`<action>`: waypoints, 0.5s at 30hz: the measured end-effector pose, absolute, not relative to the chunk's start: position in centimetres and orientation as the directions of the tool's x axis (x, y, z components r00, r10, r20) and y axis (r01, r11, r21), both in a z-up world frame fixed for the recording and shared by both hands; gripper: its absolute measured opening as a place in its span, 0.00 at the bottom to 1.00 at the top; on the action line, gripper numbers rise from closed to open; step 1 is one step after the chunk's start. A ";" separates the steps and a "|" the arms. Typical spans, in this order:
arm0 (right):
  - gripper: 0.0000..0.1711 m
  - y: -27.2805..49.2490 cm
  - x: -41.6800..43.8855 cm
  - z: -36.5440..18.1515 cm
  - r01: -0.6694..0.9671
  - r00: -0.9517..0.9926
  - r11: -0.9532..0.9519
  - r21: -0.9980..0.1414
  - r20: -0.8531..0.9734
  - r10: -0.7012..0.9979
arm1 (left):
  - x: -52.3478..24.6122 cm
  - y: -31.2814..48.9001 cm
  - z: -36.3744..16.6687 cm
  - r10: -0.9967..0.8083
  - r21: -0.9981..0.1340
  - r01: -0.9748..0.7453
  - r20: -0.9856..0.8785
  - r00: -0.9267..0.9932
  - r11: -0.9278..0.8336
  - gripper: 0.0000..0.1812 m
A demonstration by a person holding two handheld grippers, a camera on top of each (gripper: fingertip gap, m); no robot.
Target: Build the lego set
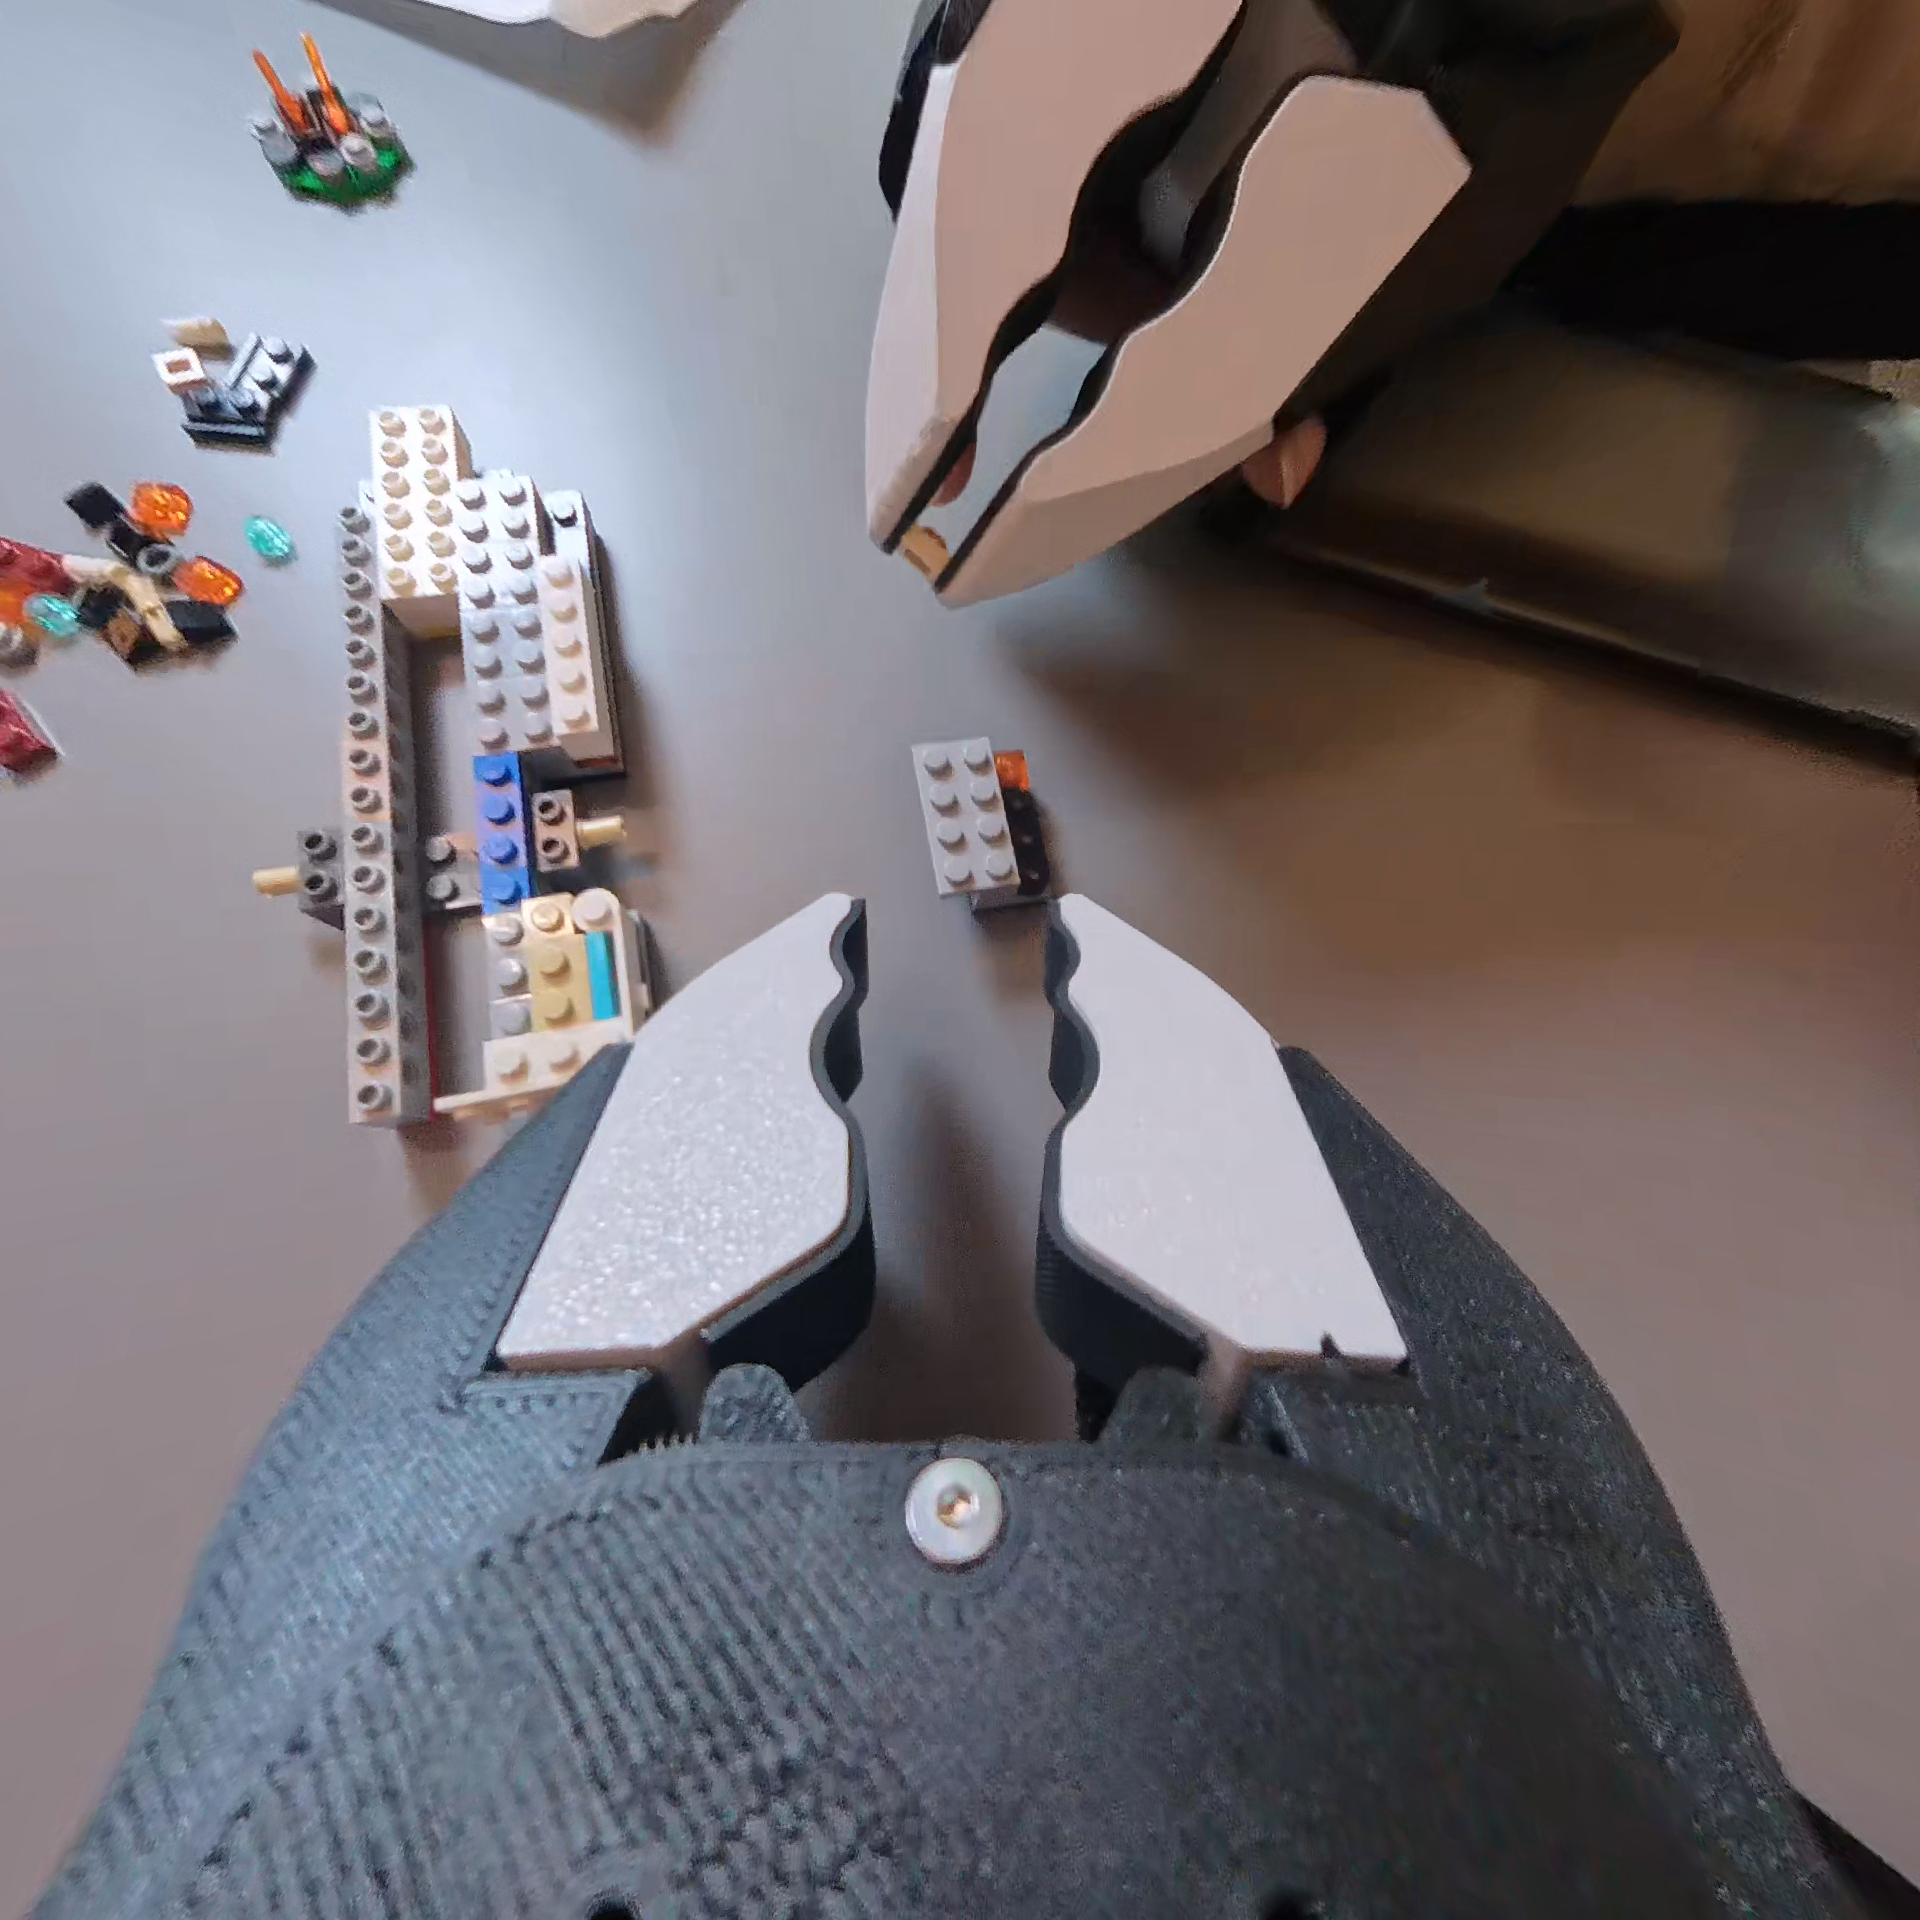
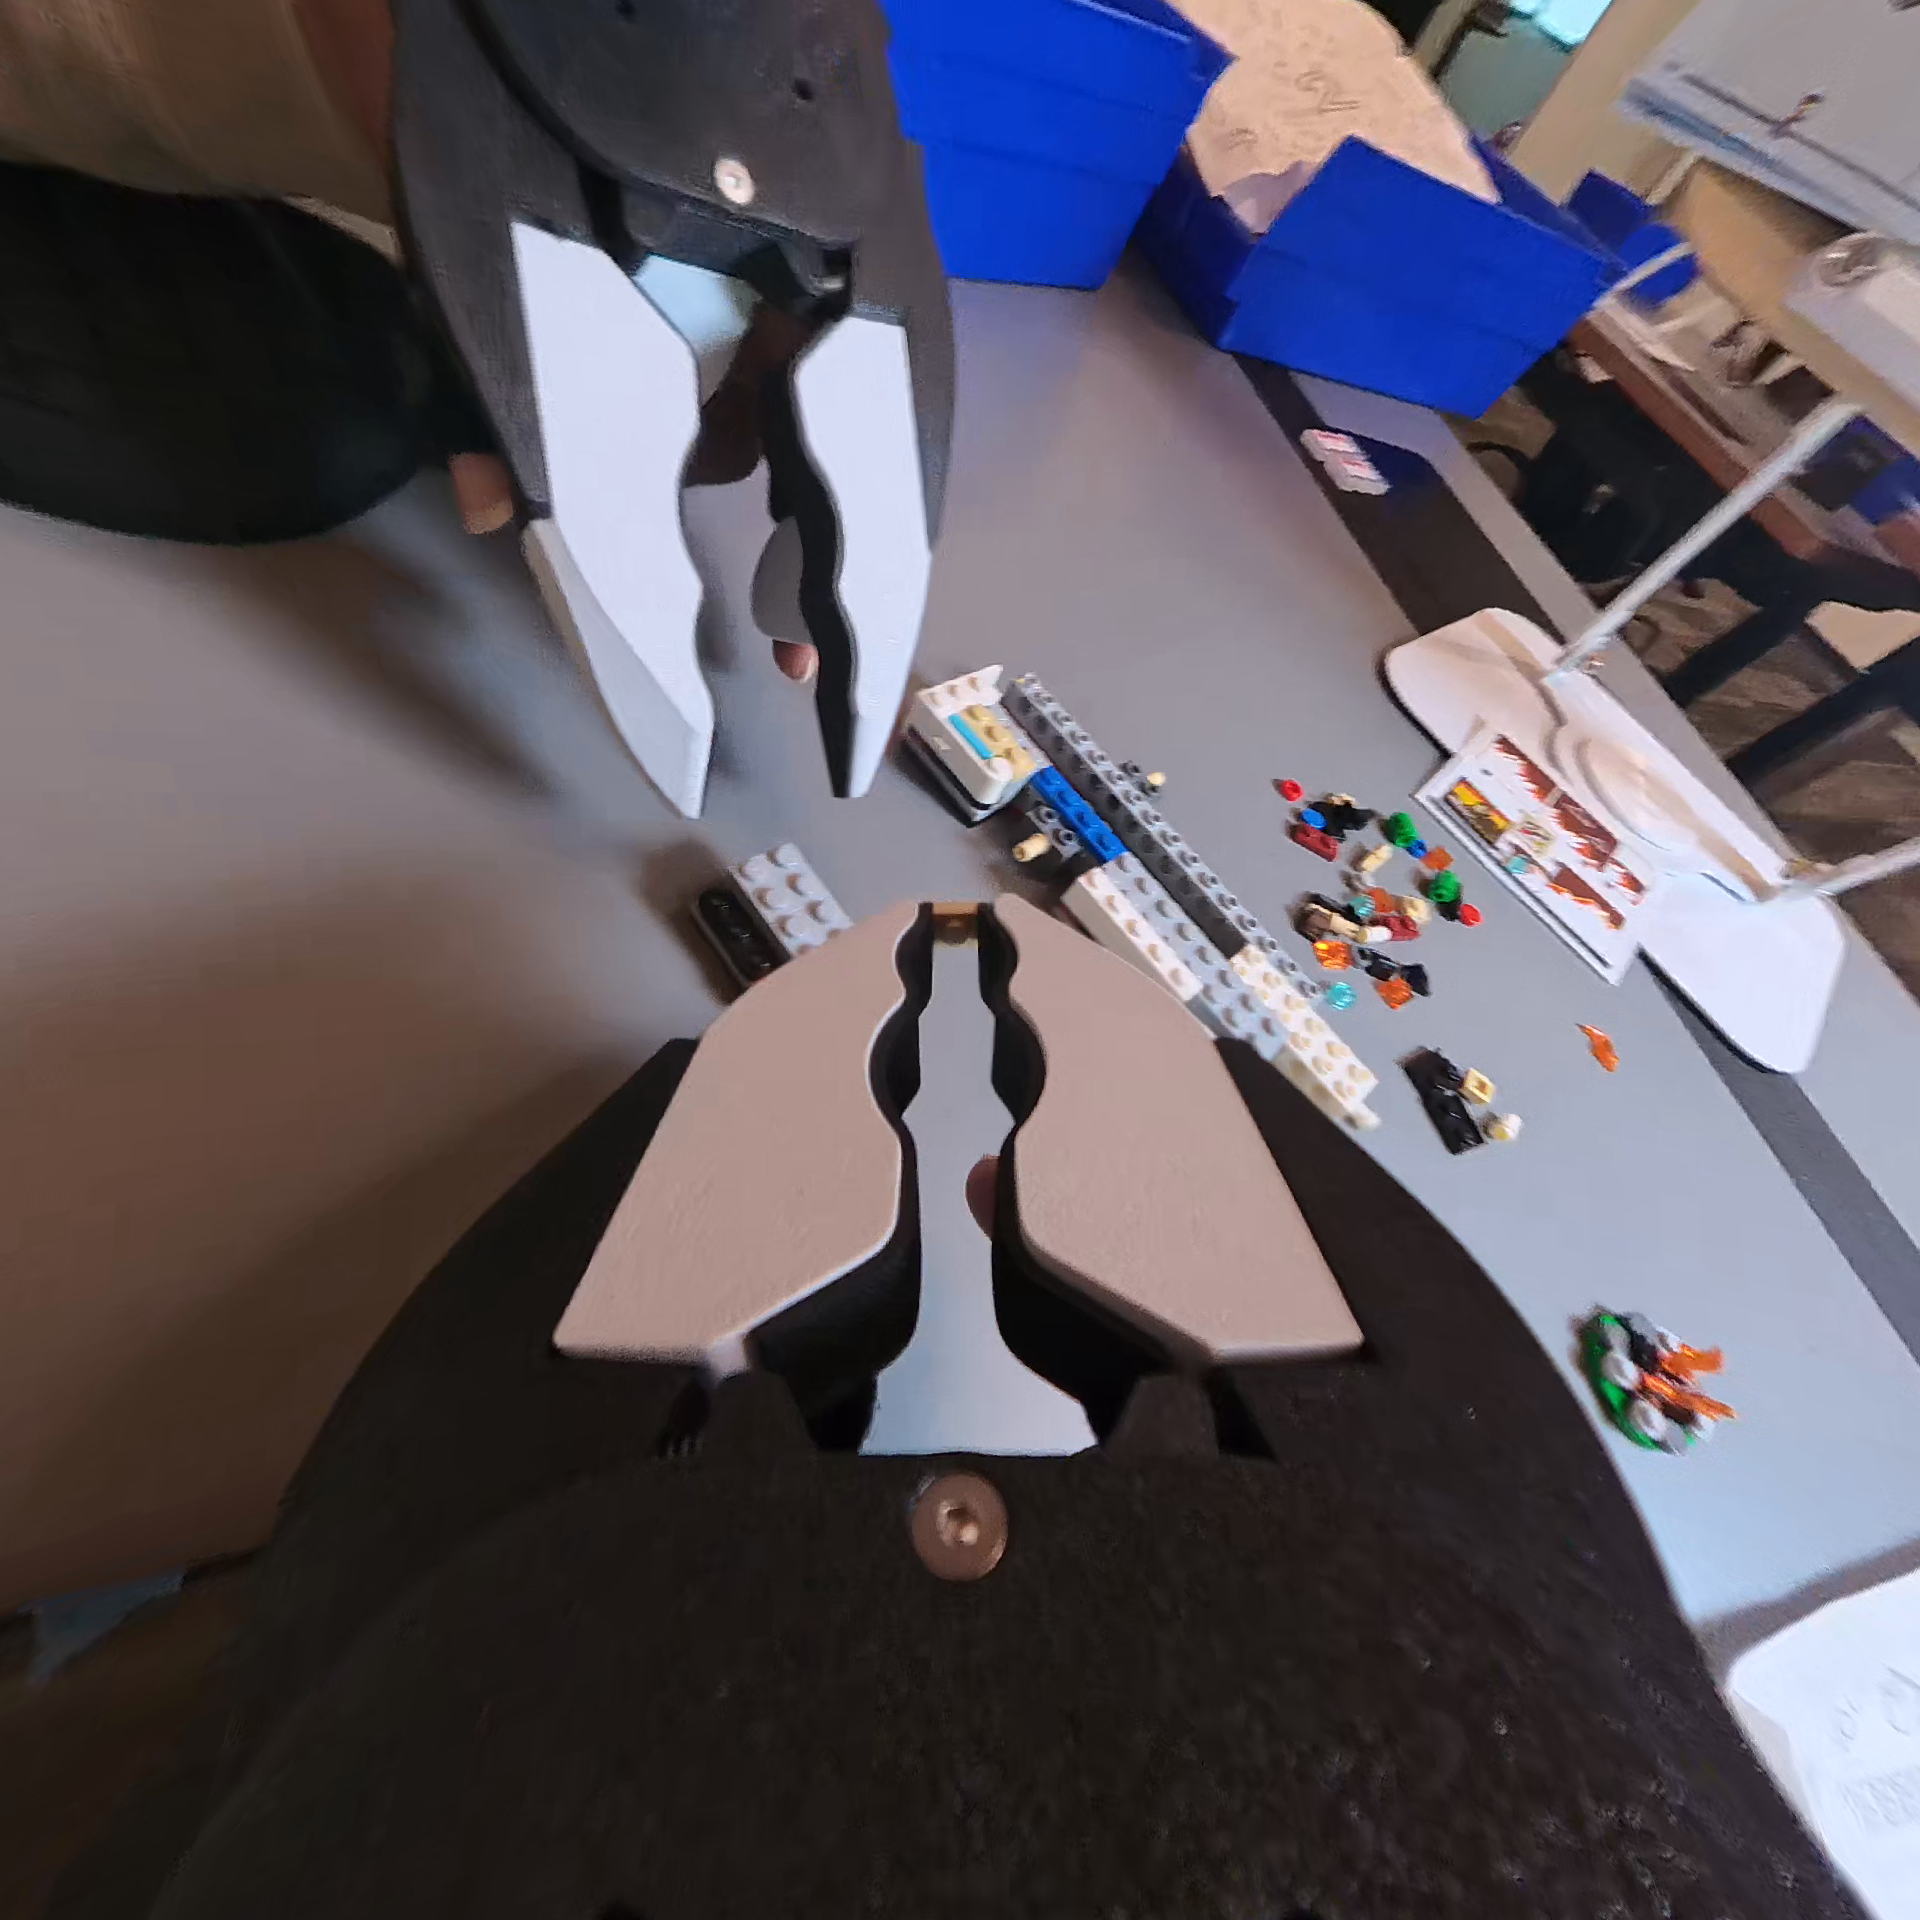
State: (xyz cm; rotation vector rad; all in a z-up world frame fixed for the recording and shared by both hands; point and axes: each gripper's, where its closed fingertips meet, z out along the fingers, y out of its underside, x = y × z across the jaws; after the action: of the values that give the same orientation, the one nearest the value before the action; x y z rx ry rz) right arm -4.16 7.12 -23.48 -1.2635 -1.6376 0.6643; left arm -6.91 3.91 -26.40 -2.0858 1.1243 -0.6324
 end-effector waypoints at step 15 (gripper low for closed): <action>0.05 3.5 -5.5 -25.8 0.635 -0.437 0.470 -0.613 0.217 0.873 | -4.7 4.1 -27.9 -0.875 -0.747 -0.584 -0.004 0.484 -0.319 0.14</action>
State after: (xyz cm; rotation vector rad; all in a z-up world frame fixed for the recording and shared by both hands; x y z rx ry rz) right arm -5.45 3.48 -25.77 -1.2491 -2.2102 0.6159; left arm -4.74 4.06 -27.90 -2.0317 1.2004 -0.5330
